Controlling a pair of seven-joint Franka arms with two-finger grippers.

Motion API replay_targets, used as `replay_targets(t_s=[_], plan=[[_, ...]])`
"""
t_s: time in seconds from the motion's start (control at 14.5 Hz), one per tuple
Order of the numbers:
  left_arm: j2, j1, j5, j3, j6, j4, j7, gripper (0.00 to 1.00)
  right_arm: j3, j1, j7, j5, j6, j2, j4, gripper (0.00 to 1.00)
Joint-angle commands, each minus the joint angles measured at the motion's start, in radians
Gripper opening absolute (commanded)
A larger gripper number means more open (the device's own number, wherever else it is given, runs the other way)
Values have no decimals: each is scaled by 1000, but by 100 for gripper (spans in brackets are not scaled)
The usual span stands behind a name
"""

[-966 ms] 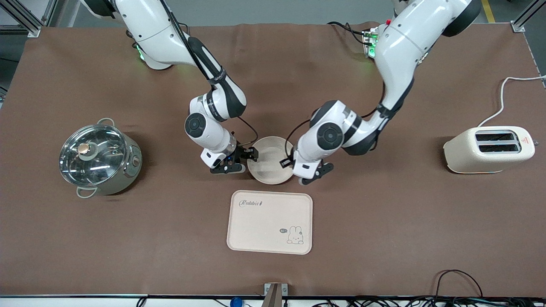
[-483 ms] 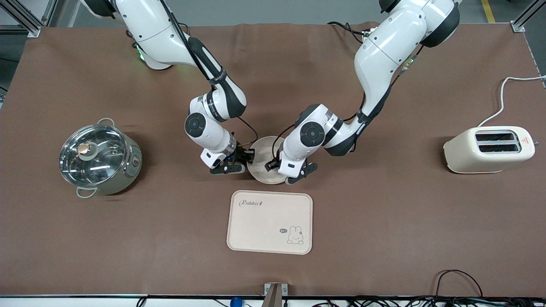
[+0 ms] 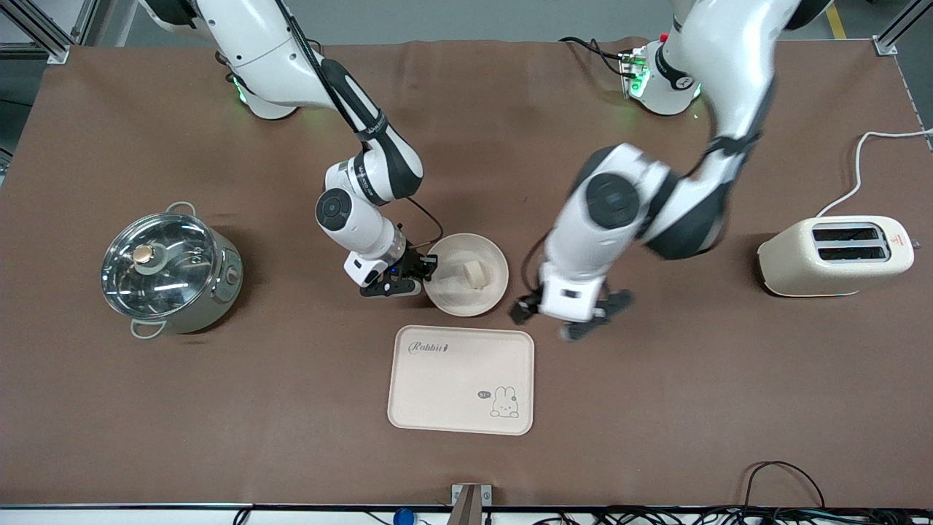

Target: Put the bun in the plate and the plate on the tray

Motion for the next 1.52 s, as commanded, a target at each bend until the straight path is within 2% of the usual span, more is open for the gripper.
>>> replay_targets(t_s=[0.0,0.14,0.34,0.69,0.9,1.03,1.17,1.31,1.38,1.45], plan=[[-127,165,1,-16,-74,-38,201,100,1,-21,2,18,-2,-43,1,0],[-208,228,-2,-11,-197,-37,371,100,1,-38,0,59,10,-37,35,0],[-273,274,0,-7,-297,-37,472,100,-4,-44,5,127,12,-11,125,0],[-400,386,-13,-7,-450,-37,782,100,-8,-64,15,240,53,188,342,0],[-445,458,-85,-16,-522,-35,886,100,-8,-87,120,243,73,311,464,0],[-487,454,-126,0,-562,-38,914,100,-8,-102,129,242,73,363,532,0],[-538,376,-138,84,-588,-69,943,100,-8,-107,118,237,73,382,546,0],[-561,218,-128,249,-627,-77,1013,100,-8,-113,114,236,73,387,546,6],[-563,179,-128,303,-653,-80,1047,100,-8,-114,114,236,73,384,546,23],[-567,173,-132,319,-671,-80,1067,100,-8,-119,118,236,73,383,548,47]])
